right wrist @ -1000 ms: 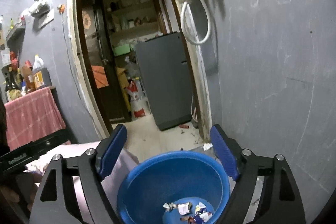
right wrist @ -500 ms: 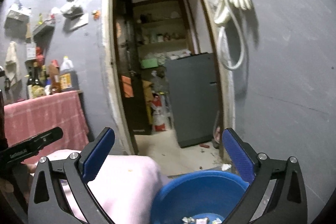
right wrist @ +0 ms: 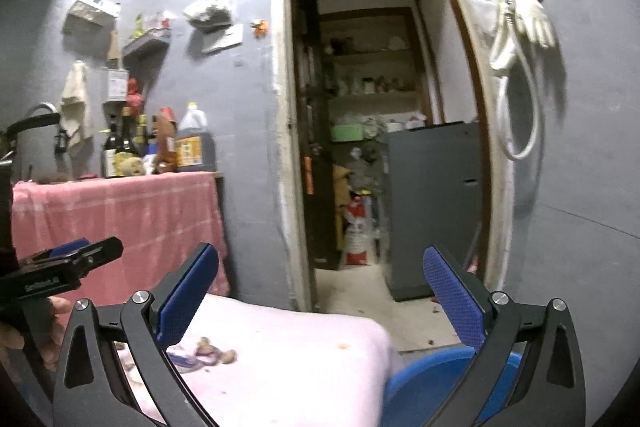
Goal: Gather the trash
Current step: 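Move both open tools back over the remaining trash on the table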
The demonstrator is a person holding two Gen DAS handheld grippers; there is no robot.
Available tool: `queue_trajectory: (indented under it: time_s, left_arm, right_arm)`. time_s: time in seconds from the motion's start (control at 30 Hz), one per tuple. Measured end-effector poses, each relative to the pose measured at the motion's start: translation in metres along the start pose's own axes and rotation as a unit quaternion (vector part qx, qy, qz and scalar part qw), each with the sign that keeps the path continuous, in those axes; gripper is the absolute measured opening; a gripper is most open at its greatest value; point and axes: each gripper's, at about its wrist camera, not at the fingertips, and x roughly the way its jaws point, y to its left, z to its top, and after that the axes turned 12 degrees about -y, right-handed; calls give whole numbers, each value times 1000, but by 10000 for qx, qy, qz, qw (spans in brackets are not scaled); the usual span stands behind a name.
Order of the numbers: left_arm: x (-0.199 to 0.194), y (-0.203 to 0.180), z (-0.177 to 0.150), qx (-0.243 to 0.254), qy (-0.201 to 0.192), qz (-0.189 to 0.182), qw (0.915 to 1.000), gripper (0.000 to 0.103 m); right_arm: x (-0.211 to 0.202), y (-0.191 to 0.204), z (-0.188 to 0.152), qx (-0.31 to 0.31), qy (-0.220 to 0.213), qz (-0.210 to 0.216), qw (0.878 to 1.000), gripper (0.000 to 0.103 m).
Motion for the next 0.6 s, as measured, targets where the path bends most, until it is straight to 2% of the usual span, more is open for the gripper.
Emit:
queue_trajectory:
  time_s: [0.2, 0.47, 0.6]
  left_arm:
    - [-6, 33, -8, -9, 159, 261, 9995, 101]
    - [0, 56, -34, -149, 656, 263, 9974, 101]
    - [10, 59, -48, -124, 978, 305, 9947, 101]
  right_arm:
    - [13, 27, -14, -21, 224, 381, 9990, 103]
    - [41, 58, -47, -183, 1069, 659, 9919, 103]
    - [48, 63, -60, -158, 1362, 790, 9874, 103]
